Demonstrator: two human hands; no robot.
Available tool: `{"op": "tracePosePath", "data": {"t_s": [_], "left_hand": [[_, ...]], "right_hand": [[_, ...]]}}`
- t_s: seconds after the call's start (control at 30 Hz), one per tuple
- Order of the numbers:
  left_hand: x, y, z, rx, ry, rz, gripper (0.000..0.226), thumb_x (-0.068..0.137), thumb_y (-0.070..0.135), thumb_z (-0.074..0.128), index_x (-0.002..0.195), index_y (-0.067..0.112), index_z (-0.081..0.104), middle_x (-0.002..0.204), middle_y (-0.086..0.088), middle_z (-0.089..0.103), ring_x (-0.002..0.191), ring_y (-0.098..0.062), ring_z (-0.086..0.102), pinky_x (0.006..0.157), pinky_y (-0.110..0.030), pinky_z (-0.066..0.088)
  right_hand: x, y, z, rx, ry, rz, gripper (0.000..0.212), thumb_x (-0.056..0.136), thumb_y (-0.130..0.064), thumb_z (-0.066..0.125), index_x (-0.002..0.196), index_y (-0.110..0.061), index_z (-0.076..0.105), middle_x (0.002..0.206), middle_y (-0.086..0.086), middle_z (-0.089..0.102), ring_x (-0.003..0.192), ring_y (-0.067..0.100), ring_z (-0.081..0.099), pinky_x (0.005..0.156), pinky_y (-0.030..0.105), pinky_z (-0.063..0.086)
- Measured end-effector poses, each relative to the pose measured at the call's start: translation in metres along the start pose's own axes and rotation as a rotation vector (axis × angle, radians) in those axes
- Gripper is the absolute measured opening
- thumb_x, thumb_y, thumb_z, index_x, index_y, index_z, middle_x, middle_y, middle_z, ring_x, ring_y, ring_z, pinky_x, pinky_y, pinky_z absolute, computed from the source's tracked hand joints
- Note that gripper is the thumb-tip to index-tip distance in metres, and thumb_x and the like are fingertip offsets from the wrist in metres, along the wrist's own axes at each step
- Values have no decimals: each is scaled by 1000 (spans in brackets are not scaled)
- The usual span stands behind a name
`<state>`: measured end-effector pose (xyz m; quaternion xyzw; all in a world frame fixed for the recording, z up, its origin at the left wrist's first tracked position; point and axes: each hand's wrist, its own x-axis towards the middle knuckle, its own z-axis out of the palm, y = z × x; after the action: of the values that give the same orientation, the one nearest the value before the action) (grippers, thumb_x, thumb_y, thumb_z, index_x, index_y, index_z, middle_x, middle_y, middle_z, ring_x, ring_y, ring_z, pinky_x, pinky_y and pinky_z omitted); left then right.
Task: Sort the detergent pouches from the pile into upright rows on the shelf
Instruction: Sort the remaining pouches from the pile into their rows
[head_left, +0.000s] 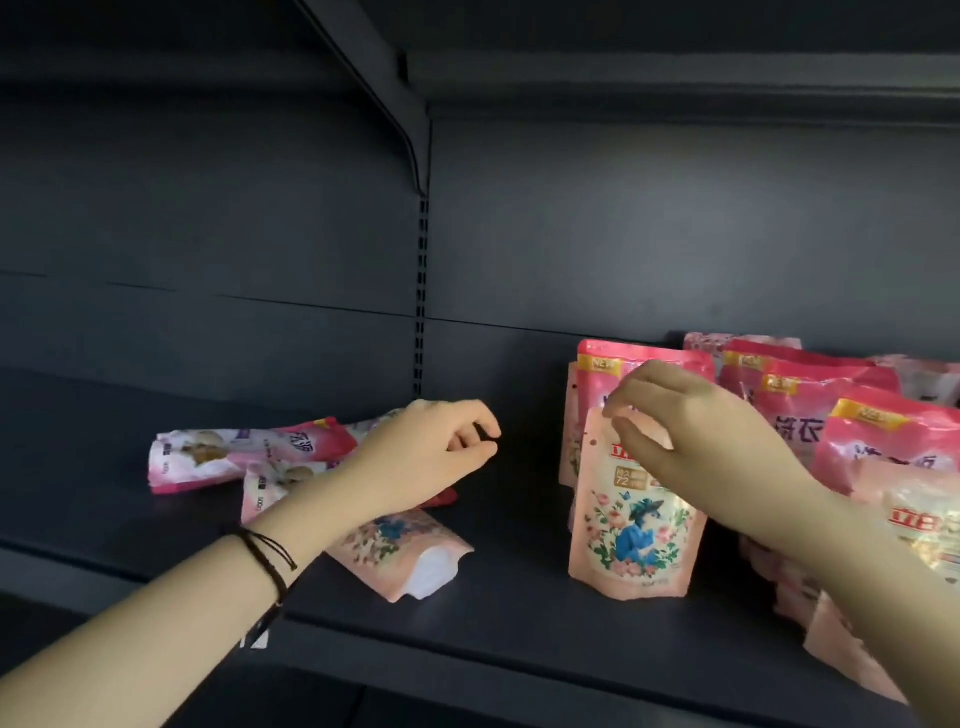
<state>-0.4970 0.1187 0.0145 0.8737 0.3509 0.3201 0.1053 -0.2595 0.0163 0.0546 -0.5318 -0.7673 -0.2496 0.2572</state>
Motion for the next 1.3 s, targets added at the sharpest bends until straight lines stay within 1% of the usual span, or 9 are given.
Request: {"op": "tracePosePath", "data": {"t_s": [0.1,0.2,0.3,0.6,0.7,0.8,1.03,1.23,1.3], "left_hand": [[-4,-28,-13,339,-45,70,22,90,50,51,108,41,59,88,22,61,85,4,59,68,-21,46],[1,-61,-22,555,-72,181,25,91,51,49,111,38,58,107,17,63,108,-4,55,73,-23,37],[9,-92,-37,656,-120,204,23,92,47,47,107,33,57,101,11,62,101,-15,58,81,-31,42],[49,-190,-77,729,-216,206,38,92,54,43,122,32,53,109,4,64,105,-17,57,87,-33,42],[65,-217,-77,706,-268,190,41,91,56,44,123,32,54,113,4,63,106,-18,58,88,-35,43],[83,-235,-67,551,-330,81,46,89,60,48,125,33,53,120,5,61,107,-16,57,84,-34,47],[101,-268,-40,286,-451,-144,81,71,76,56,132,24,50,129,3,57,112,-15,56,93,-35,49],[101,-297,-38,76,-491,-286,82,73,67,65,137,19,48,128,0,58,107,-11,56,92,-24,46],[99,-301,-39,37,-500,-313,80,74,65,66,136,19,49,126,0,60,104,-10,57,90,-22,46]], "right_hand": [[23,-20,12,-83,-103,-148,16,89,-20,62,102,-17,70,104,0,65,96,23,64,74,37,54],[52,-34,35,-249,-111,-199,27,92,-32,53,114,-23,65,118,-2,60,113,23,54,94,36,38],[81,-44,53,-188,-130,-157,28,92,-37,49,117,-28,59,120,-6,56,111,17,53,89,32,41],[162,-76,141,-333,-453,-182,30,93,-33,48,122,-24,53,119,-1,54,109,21,54,74,30,43],[186,-87,172,-351,-569,-161,27,94,-25,47,119,-19,54,114,2,55,104,24,56,68,32,43],[209,-92,197,-192,-674,-98,28,94,-33,48,118,-19,55,111,1,55,103,21,56,66,31,39],[248,-82,254,254,-917,147,51,87,-45,64,130,-20,52,108,1,66,80,16,66,81,39,58],[254,-69,284,324,-1082,194,77,83,-55,63,146,-21,35,132,5,55,106,22,63,91,40,55],[255,-65,287,340,-1093,233,83,79,-58,66,146,-22,34,120,8,63,91,20,65,77,36,57]]}}
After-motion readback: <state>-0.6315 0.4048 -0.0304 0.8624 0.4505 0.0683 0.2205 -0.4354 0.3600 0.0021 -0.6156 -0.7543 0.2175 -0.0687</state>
